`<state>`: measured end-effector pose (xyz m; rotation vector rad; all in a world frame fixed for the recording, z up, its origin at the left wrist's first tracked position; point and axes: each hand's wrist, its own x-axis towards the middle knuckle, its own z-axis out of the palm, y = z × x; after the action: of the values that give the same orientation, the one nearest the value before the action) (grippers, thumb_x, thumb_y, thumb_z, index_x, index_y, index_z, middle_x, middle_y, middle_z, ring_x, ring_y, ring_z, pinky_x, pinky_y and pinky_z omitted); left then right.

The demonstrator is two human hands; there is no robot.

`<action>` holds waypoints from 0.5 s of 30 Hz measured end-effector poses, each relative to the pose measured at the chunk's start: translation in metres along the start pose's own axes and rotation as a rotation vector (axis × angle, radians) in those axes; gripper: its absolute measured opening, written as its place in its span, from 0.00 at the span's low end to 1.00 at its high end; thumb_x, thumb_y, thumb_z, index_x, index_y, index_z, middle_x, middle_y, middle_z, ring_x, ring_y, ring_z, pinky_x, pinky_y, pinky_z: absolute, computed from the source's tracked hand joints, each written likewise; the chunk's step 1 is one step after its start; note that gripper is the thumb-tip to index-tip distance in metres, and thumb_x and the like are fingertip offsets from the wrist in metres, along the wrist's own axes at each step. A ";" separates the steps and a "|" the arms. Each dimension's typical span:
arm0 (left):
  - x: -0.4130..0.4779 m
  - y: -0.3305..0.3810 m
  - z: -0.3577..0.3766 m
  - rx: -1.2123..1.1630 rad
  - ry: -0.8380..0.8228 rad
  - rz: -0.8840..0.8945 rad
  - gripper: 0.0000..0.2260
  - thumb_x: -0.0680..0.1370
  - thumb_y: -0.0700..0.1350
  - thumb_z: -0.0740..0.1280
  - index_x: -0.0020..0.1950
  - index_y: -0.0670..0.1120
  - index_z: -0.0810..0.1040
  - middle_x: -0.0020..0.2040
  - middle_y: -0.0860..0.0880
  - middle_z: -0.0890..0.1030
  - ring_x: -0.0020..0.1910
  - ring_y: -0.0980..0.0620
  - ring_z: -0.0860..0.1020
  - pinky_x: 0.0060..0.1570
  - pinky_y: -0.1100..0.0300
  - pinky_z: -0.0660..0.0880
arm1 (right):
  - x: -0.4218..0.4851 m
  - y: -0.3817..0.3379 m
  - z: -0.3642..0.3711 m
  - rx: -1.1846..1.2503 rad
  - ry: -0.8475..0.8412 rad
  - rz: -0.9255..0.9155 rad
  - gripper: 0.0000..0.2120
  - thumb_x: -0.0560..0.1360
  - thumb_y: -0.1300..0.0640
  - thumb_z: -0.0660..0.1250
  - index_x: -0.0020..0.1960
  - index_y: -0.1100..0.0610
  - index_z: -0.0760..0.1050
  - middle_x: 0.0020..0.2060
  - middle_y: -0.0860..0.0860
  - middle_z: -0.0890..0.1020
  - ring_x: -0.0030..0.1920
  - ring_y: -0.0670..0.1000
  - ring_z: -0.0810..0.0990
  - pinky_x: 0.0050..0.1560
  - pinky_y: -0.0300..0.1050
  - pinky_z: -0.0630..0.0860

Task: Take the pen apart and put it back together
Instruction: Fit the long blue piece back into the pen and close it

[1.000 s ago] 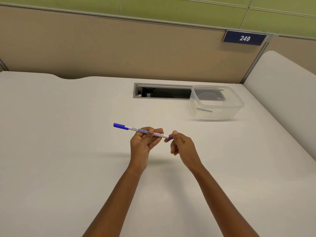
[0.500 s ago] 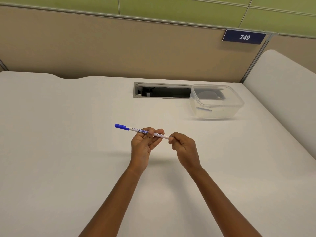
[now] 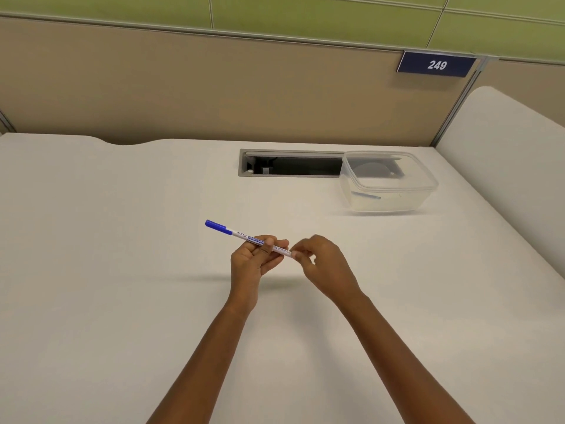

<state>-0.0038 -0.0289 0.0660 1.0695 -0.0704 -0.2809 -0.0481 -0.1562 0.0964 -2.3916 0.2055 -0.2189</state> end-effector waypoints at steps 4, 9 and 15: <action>0.001 -0.003 0.004 0.066 0.018 -0.013 0.07 0.77 0.40 0.62 0.45 0.45 0.80 0.36 0.53 0.86 0.41 0.56 0.83 0.41 0.68 0.78 | 0.002 -0.010 0.006 -0.048 0.018 -0.168 0.08 0.74 0.59 0.64 0.52 0.57 0.78 0.42 0.57 0.80 0.46 0.54 0.76 0.47 0.46 0.73; 0.003 -0.003 0.007 0.111 -0.016 0.003 0.10 0.78 0.40 0.60 0.45 0.46 0.81 0.33 0.54 0.85 0.37 0.57 0.83 0.39 0.69 0.78 | 0.007 -0.015 0.014 -0.013 0.028 -0.218 0.12 0.72 0.64 0.63 0.54 0.55 0.77 0.39 0.57 0.79 0.42 0.53 0.75 0.42 0.40 0.69; 0.007 -0.005 0.007 0.153 -0.053 -0.032 0.11 0.79 0.41 0.59 0.45 0.48 0.81 0.37 0.55 0.86 0.41 0.57 0.83 0.40 0.69 0.78 | 0.014 -0.012 0.019 0.124 -0.002 -0.109 0.11 0.72 0.64 0.63 0.52 0.57 0.78 0.45 0.53 0.84 0.40 0.47 0.77 0.43 0.34 0.73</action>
<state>0.0003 -0.0390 0.0651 1.2159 -0.1235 -0.3368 -0.0289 -0.1378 0.0923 -2.2816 0.0580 -0.2723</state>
